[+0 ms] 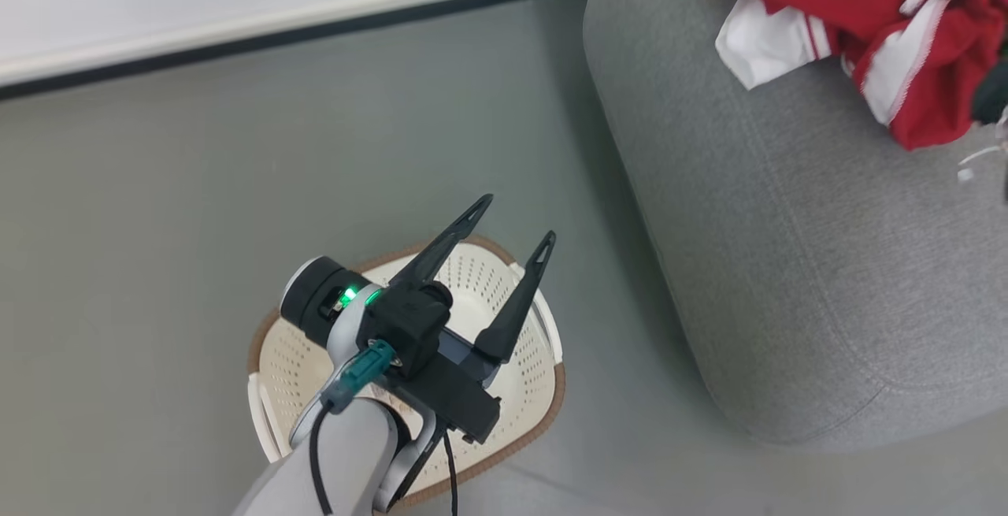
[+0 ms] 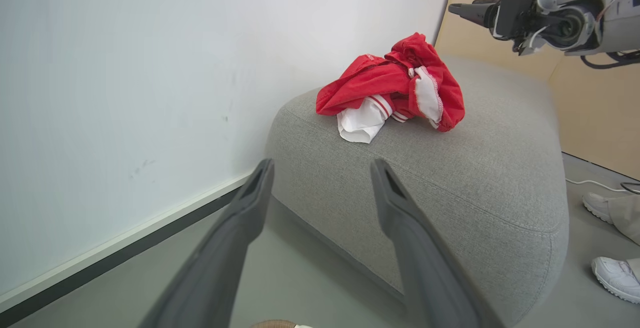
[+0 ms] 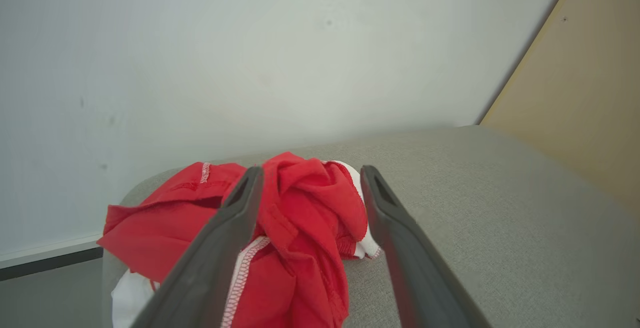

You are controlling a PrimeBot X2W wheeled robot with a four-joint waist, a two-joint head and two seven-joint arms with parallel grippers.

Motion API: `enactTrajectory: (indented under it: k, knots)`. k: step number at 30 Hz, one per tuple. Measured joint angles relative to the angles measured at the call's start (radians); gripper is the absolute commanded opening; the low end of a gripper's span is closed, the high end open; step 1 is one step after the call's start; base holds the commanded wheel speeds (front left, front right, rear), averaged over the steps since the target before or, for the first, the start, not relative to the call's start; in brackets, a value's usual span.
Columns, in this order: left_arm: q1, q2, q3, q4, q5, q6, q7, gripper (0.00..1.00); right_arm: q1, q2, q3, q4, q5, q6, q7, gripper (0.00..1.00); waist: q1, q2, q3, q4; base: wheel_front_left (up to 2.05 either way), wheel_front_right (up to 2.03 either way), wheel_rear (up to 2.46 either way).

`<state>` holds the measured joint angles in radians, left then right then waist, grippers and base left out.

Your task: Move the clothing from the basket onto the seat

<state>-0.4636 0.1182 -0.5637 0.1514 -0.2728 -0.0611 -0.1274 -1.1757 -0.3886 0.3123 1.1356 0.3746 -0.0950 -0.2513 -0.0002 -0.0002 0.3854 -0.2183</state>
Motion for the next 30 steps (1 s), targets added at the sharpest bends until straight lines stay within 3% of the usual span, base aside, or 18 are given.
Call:
enactTrajectory:
  k: [15,22,30]
  knots:
    - [0.076,-0.007,0.098,0.074,-0.069,0.055,-0.065,1.00,0.158,0.106,0.039,-0.123,-0.006,0.062,-0.002,1.00,-0.0001,0.0000,-0.175,0.064,0.00,0.00,0.00]
    - [0.155,0.026,0.162,0.082,-0.097,0.095,-0.085,1.00,0.253,0.139,0.042,-0.175,-0.004,0.097,-0.002,1.00,-0.0002,0.0001,-0.244,0.124,0.00,0.00,0.00]
    - [0.265,0.073,0.245,0.075,-0.118,0.133,-0.097,1.00,0.396,0.200,0.047,-0.252,0.004,0.104,-0.002,1.00,0.0000,0.0001,-0.326,0.180,0.00,0.00,0.00]
